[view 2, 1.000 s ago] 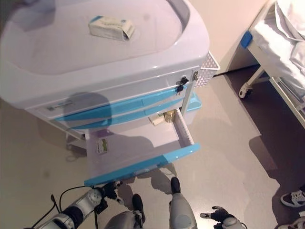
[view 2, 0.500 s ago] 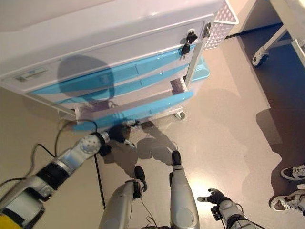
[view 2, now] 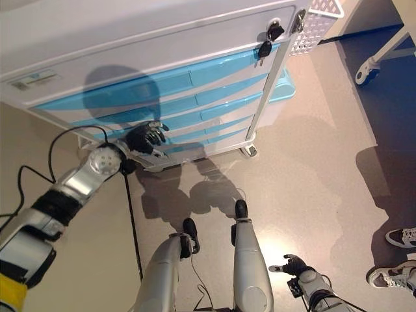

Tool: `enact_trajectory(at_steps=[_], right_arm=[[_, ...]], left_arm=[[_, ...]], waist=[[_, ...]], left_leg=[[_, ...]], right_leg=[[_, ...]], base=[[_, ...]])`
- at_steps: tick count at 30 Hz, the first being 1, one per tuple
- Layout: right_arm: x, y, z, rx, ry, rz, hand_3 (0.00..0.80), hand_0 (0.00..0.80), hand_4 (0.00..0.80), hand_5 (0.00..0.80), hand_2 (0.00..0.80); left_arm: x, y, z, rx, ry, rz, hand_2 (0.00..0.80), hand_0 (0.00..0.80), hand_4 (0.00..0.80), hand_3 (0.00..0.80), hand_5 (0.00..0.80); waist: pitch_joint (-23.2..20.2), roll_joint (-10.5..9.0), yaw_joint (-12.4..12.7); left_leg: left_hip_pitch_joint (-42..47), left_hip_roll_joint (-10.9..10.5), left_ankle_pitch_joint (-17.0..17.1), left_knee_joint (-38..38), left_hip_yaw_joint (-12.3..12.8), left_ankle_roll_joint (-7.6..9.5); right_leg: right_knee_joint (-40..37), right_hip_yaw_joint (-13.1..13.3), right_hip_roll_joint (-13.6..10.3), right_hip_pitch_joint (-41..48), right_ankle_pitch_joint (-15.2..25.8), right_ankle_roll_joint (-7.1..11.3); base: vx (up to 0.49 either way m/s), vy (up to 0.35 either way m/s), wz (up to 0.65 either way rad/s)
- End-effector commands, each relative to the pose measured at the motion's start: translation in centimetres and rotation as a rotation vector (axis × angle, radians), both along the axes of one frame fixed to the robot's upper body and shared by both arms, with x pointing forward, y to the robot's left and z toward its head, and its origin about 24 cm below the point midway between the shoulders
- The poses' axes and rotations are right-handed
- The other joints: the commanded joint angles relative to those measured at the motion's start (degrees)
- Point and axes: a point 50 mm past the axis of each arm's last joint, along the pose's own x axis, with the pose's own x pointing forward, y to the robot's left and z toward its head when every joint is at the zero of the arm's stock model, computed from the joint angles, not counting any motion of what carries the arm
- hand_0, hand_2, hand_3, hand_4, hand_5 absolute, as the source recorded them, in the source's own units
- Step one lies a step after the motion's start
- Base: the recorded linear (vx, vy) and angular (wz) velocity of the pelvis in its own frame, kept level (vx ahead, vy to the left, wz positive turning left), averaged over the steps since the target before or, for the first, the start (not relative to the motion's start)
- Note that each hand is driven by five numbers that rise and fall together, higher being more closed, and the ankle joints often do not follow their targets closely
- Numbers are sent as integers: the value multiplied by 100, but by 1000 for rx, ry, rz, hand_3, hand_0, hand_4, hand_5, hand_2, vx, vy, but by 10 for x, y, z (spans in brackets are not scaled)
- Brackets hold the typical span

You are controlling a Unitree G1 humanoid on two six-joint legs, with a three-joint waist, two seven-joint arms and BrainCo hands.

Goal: Open the drawer and pick up the medicine

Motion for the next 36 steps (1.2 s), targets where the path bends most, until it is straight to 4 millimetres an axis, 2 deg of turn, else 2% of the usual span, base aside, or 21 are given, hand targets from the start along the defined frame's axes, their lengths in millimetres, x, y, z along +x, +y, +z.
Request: enact_trajectory(at_steps=[1, 3, 4, 7, 15, 16, 17, 18, 20, 21, 22, 23, 24, 30, 33, 36], right_arm=[[-18, -8, -4, -21, 43, 13, 0, 0, 0, 0, 0], [-18, -8, -4, -21, 43, 13, 0, 0, 0, 0, 0], [-18, -6, -5, -21, 44, 18, 0, 0, 0, 0, 0], [-18, -6, -5, -26, 46, 27, 0, 0, 0, 0, 0], [-19, -4, -6, -28, 52, 43, 0, 0, 0, 0, 0], [-20, -3, -7, -25, 56, 46, 0, 0, 0, 0, 0], [-22, -2, -8, -22, 66, 49, 0, 0, 0, 0, 0], [-22, -2, -8, -23, 66, 49, 0, 0, 0, 0, 0], [-23, 0, -9, -24, 72, 49, 0, 0, 0, 0, 0], [-23, 0, -9, -26, 73, 46, 0, 0, 0, 0, 0], [-23, 0, -9, -26, 73, 47, 0, 0, 0, 0, 0], [-22, 0, -9, -31, 66, 32, 0, 0, 0, 0, 0], [-22, 0, -9, -31, 67, 32, 0, 0, 0, 0, 0], [-26, 4, -11, -12, 43, -10, 0, 0, 0, 0, 0], [-32, 6, -14, -1, 52, -34, 0, 0, 0, 0, 0], [-41, 6, -18, 5, 73, -52, 0, 0, 0, 0, 0]], left_arm=[[13, 45, 58, 37, -253, 243, 0, 0, 0, 0, 0], [13, 45, 58, 37, -254, 243, 0, 0, 0, 0, 0], [17, 52, 62, 99, -270, 300, 0, 0, 0, 0, 0], [21, 58, 64, 146, -269, 352, 0, 0, 0, 0, 0], [22, 55, 63, 136, -263, 336, 0, 0, 0, 0, 0], [19, 54, 55, 89, -248, 325, 0, 0, 0, 0, 0], [16, 55, 35, -30, -195, 331, 0, 0, 0, 0, 0], [16, 55, 35, -30, -195, 331, 0, 0, 0, 0, 0], [10, 55, 7, -192, -122, 349, 0, 0, 0, 0, 0], [8, 51, -2, -265, -102, 345, 0, 0, 0, 0, 0], [8, 51, -3, -265, -102, 345, 0, 0, 0, 0, 0], [-4, 50, -36, -440, -24, 364, 0, 0, 0, 0, 0], [-4, 50, -36, -440, -24, 365, 0, 0, 0, 0, 0], [-61, 62, -128, -772, 166, 535, 0, 0, 0, 0, 0], [-92, 64, -167, -853, 266, 626, 0, 0, 0, 0, 0], [-121, 71, -195, -862, 350, 710, 0, 0, 0, 0, 0]], waist=[[-406, -65, -86], [-407, -65, -84], [-420, -96, -105], [-441, -121, -148], [-536, -120, -149], [-562, -114, -116], [-579, -117, -95], [-577, -115, -99], [-598, -116, -67], [-608, -112, -50], [-606, -111, -53], [-616, -111, 7], [-612, -111, 4], [-773, -142, 139], [-990, -144, 203], [-1236, -168, 280]], left_leg=[[1, -176, -201, 5, 50, 155], [-2, -175, -202, 6, 51, 155], [-67, -143, -211, 70, 54, 153], [-112, -136, -201, 83, 20, 147], [-9, -115, -95, -121, -26, 107], [82, -121, -39, -253, -68, 88], [194, -146, 27, -403, -119, 65], [198, -147, 29, -406, -121, 65], [361, -181, 123, -634, -176, 30], [434, -189, 168, -733, -209, 15], [438, -190, 169, -736, -211, 15], [731, -231, 296, -1077, -284, -24], [737, -232, 298, -1081, -285, -24], [1649, -313, 671, -2101, -499, -120], [2156, -310, 903, -2698, -599, -182], [2587, -250, 1046, -3112, -630, -221]], right_leg=[[202, 170, -23, -15, -316, 261], [203, 171, -22, -17, -317, 261], [241, 175, -6, -79, -323, 261], [258, 159, 4, -104, -329, 258], [93, 102, 29, 8, -244, 271], [-20, 57, 28, 110, -208, 276], [-157, 13, 21, 237, -155, 277], [-160, 11, 20, 242, -154, 277], [-357, -50, 3, 432, -83, 285], [-440, -95, -8, 520, -54, 283], [-443, -97, -9, 525, -53, 283], [-752, -196, -23, 864, 52, 286], [-755, -198, -24, 871, 53, 286], [-1660, -478, -4, 1903, 287, 303], [-2149, -645, 52, 2443, 360, 313], [-2515, -790, 110, 2905, 399, 320]], base=[[-38, -2, -2], [-21, -6, -6], [-29, -19, -8], [-22, -16, -11], [4, -16, -4], [20, -53, 13], [20, -53, 23], [10, -46, 20], [12, -37, -2], [0, 0, 0], [30, -55, 13], [25, -42, 20], [38, -62, 15], [81, -65, 11], [136, -77, 35], [141, -73, 33]])
